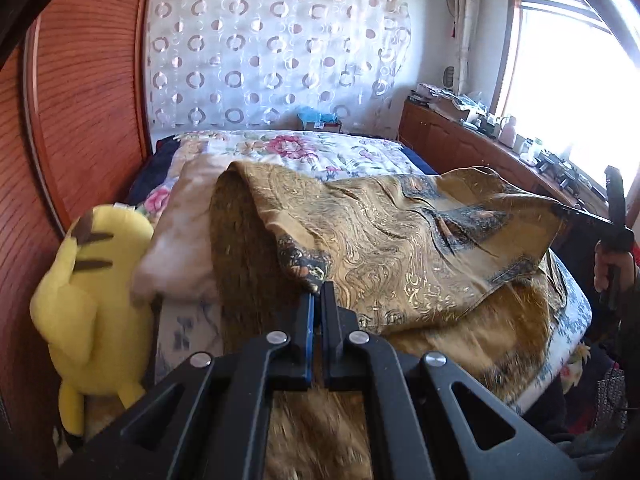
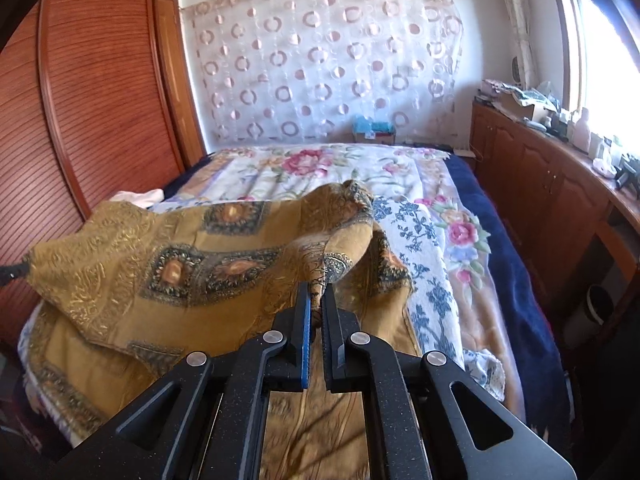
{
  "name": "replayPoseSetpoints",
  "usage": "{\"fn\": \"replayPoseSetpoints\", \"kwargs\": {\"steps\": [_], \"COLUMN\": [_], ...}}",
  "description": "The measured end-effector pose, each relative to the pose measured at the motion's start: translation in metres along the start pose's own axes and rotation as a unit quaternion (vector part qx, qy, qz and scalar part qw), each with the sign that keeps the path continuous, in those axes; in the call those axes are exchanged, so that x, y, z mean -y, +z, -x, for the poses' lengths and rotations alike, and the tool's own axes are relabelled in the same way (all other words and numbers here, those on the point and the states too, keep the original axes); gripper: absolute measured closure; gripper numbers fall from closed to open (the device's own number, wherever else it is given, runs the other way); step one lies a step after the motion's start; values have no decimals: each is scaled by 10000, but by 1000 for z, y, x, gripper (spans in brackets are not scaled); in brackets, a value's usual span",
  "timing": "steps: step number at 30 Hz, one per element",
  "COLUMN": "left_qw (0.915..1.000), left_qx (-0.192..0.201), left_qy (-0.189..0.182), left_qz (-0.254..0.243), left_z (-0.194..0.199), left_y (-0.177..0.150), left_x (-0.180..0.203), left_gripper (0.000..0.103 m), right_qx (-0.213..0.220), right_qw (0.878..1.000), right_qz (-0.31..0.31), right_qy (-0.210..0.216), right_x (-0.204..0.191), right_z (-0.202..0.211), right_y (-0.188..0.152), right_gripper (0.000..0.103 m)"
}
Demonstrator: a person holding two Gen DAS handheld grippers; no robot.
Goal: Fold small clothes
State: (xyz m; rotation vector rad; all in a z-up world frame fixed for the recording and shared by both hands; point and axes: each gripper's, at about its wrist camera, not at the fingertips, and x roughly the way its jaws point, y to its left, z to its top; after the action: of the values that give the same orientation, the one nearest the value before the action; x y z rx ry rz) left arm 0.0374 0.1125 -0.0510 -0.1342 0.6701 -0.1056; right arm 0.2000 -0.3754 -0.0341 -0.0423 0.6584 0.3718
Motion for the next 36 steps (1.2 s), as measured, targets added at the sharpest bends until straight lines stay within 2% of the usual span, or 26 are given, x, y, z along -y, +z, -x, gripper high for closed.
{"fn": "replayPoseSetpoints", "kwargs": {"steps": [7,11,14,21,29,35,36], "left_qw": [9999,9998,9991,9977,9969,9933,9938], "left_qx": [-36,-162,-409,-632,-752,-1047,-997], "left_qy": [-30,28,141,176,202,426,433], "left_qz": [121,131,23,158,119,228,221], "left_z": [24,33,23,10,4,-13,-13], "left_y": [-27,-39,-55,-69,-73,-79,-80], "left_x": [5,10,15,13,12,3,4], "left_gripper": [103,103,103,102,102,95,95], "right_qx": [106,26,-267,-743,-819,-877,-870], "right_qw": [9999,9999,9992,9963,9961,9958,9959], "right_qz": [-111,-142,53,118,-160,-87,-70], "right_qy": [4,-60,-298,-415,-272,-237,-238], "right_x": [-1,-1,-3,-1,3,-5,-6], "right_z": [40,51,38,14,15,13,13], "right_y": [-22,-33,-45,-75,-89,-95,-95], "right_gripper": [101,101,101,101,101,100,100]}}
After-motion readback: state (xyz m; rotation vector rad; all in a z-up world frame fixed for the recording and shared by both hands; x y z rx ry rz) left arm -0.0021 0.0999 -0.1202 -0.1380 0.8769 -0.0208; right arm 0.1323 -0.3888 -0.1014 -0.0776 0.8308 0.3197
